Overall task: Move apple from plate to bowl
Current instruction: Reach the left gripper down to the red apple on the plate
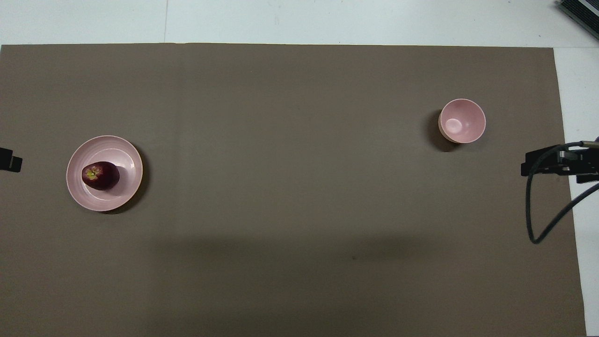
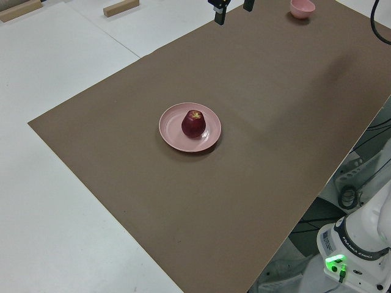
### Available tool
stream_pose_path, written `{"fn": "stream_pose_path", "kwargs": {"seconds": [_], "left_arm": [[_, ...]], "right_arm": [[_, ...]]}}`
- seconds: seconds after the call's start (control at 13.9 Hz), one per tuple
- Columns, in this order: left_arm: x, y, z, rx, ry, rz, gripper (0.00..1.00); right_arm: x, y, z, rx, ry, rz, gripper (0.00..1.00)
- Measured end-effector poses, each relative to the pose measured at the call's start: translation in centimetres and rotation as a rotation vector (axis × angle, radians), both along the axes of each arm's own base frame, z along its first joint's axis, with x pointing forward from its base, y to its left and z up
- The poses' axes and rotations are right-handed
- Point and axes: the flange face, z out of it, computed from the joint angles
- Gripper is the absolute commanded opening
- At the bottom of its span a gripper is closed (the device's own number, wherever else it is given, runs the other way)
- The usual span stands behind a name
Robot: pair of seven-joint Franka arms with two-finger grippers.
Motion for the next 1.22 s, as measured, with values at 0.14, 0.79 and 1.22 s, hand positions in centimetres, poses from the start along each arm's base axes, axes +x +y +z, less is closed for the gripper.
{"fn": "stream_pose_path", "kwargs": {"seconds": [0.14, 0.79, 1.22], "left_arm": [[-0.02, -0.04, -0.02, 0.000, 0.001, -0.001, 1.00], [-0.12, -0.88, 0.11, -0.002, -0.004, -0.016, 1.00], [0.04, -0.97, -0.11, -0.003, -0.014, -0.020, 1.00]], "right_arm": [[0.00, -0.03, 0.00, 0.000, 0.000, 0.000, 1.00], [0.02, 0.44, -0.01, 0.000, 0.000, 0.009, 1.00], [0.02, 0.44, -0.01, 0.000, 0.000, 0.009, 1.00]]}}
